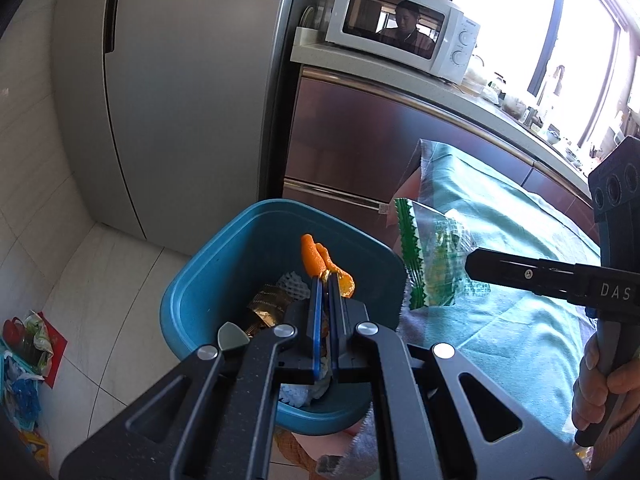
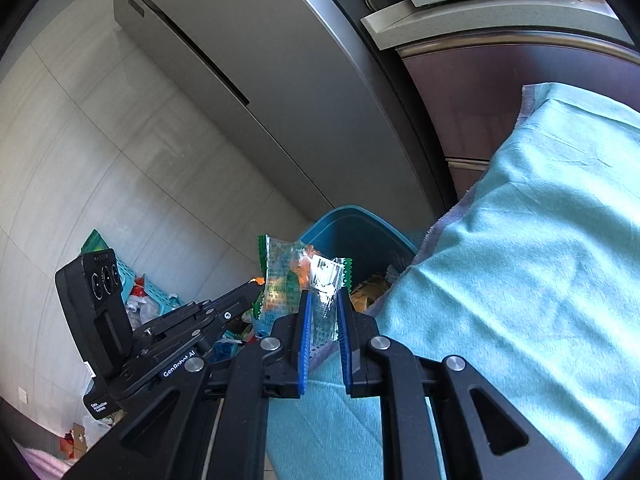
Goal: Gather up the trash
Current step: 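Open the right tool to drop the wrapper while the left tool releases the peel piece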
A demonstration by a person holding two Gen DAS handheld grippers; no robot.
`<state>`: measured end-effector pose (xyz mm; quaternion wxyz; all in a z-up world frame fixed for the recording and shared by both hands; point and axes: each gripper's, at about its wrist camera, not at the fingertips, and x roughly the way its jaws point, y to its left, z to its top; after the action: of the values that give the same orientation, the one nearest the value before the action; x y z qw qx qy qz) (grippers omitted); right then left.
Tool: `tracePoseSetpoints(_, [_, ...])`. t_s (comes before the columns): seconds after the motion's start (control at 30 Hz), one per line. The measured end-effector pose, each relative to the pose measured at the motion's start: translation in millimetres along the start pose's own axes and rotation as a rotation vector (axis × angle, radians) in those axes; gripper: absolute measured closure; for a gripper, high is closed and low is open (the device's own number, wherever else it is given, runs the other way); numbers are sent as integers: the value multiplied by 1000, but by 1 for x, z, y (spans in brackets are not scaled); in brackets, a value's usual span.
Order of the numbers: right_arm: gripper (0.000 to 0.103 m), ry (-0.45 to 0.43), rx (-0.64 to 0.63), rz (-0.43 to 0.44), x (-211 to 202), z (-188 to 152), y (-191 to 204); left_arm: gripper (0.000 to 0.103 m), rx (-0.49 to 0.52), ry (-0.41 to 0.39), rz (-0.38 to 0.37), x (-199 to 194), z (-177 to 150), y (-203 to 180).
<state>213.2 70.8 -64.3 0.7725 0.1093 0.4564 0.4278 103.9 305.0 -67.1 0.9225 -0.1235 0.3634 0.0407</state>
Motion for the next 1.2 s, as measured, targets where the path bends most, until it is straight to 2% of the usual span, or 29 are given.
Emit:
tracePoseSetpoints(0.6, [88, 45, -55, -90, 30, 11, 16, 100, -38, 32, 24, 25, -3, 3])
tracePoseSetpoints(1.2, [86, 96, -61, -132, 56, 20, 19, 99, -74, 66, 36, 48, -7, 13])
